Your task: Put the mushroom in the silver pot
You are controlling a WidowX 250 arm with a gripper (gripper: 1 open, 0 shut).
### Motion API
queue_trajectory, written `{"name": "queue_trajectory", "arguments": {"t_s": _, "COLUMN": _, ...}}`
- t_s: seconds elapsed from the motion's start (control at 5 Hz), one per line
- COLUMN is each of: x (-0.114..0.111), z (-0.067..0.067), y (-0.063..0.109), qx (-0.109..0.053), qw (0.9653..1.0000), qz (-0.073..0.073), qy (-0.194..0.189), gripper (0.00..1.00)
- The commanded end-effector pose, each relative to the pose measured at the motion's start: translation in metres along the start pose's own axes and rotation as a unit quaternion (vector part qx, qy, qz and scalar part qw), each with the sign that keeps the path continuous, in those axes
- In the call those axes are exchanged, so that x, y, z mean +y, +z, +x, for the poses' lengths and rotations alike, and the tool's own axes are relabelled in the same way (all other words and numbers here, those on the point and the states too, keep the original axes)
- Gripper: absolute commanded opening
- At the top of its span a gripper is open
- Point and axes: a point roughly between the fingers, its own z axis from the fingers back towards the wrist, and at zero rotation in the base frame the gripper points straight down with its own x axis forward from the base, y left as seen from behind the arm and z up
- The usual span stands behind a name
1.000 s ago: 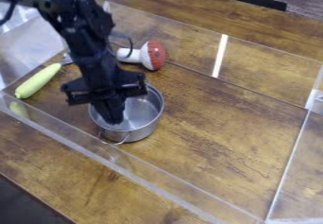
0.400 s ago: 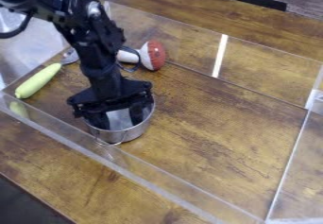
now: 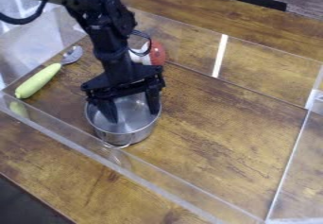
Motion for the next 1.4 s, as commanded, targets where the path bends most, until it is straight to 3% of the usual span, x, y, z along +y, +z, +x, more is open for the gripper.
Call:
{"name": "queue_trajectory", "arguments": {"t_s": 0.0, "x": 0.009, "z": 0.016, "y": 0.015, "qx": -0.018, "qw": 0.9997, "qz": -0.014, "qy": -0.014, "gripper": 1.00}}
{"name": "queue_trajectory", "arguments": {"t_s": 0.2, "x": 0.022, "z": 0.018, "y": 0.017, "qx": -0.012, "qw": 0.9994, "qz": -0.013, "qy": -0.030, "gripper": 1.00}}
{"name": "queue_trajectory", "arguments": {"t_s": 0.6, "x": 0.034, "z": 0.007, "y": 0.005, "qx": -0.009, "qw": 0.9997, "qz": -0.014, "qy": -0.017, "gripper": 1.00}}
{"name": "queue_trajectory", "arguments": {"t_s": 0.8, "x": 0.030, "z": 0.014, "y": 0.007, "qx": -0.004, "qw": 0.9997, "qz": -0.019, "qy": -0.013, "gripper": 1.00}}
{"name": "queue_trajectory", "arguments": {"t_s": 1.0, "x": 0.028, "z": 0.030, "y": 0.014, "qx": -0.012, "qw": 0.9988, "qz": -0.016, "qy": 0.044, "gripper": 1.00}}
{"name": "queue_trajectory", "arguments": {"t_s": 1.2, "x": 0.020, "z": 0.052, "y": 0.029, "qx": -0.020, "qw": 0.9935, "qz": -0.025, "qy": 0.110, "gripper": 1.00}}
